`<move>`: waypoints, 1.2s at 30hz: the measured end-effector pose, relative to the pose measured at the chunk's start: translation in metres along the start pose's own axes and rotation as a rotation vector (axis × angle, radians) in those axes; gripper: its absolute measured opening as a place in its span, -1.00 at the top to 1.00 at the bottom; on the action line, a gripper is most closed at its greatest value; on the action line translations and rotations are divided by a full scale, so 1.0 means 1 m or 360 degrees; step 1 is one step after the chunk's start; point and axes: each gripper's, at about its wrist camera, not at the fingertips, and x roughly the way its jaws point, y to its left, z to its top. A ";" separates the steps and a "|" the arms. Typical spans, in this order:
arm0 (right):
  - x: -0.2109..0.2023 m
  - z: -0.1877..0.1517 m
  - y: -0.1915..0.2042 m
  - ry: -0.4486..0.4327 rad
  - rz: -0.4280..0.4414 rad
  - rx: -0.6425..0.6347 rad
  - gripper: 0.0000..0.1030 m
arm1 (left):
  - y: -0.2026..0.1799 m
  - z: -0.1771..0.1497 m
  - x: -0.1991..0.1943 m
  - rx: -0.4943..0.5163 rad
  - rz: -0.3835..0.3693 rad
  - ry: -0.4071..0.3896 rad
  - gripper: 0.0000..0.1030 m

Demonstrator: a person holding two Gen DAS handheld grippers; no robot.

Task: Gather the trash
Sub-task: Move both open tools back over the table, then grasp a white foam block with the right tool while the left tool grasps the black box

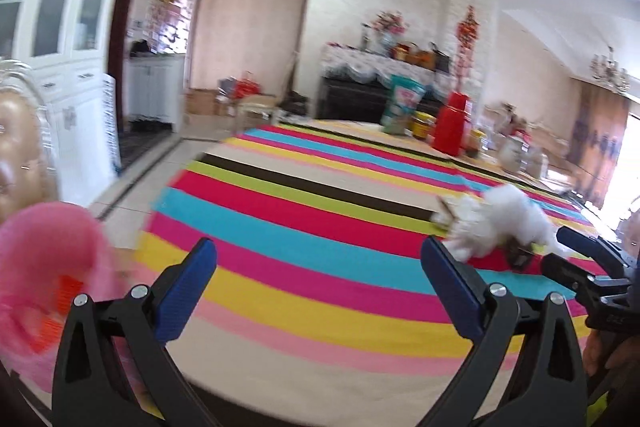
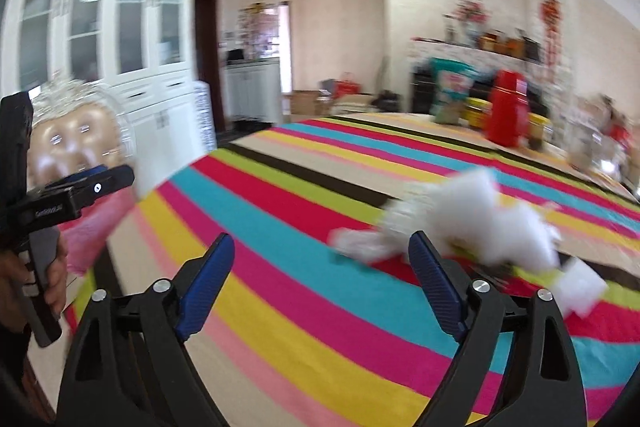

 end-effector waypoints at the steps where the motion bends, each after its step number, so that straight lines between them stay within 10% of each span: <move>1: -0.003 -0.002 -0.010 -0.0002 -0.0030 0.0021 -0.65 | -0.012 -0.001 0.008 0.0018 -0.0023 0.0020 -0.91; 15: -0.011 -0.037 -0.184 0.0136 -0.0597 0.0501 -0.65 | -0.182 -0.002 0.107 0.0251 -0.0220 0.0093 -0.91; 27: 0.043 -0.044 -0.196 0.0371 -0.0692 0.0546 -0.64 | -0.180 -0.022 0.124 0.0310 -0.0237 0.0076 -0.91; 36: 0.041 -0.047 -0.204 0.0404 -0.0700 0.0586 0.11 | -0.184 -0.026 0.122 0.0337 -0.0338 0.0144 -0.91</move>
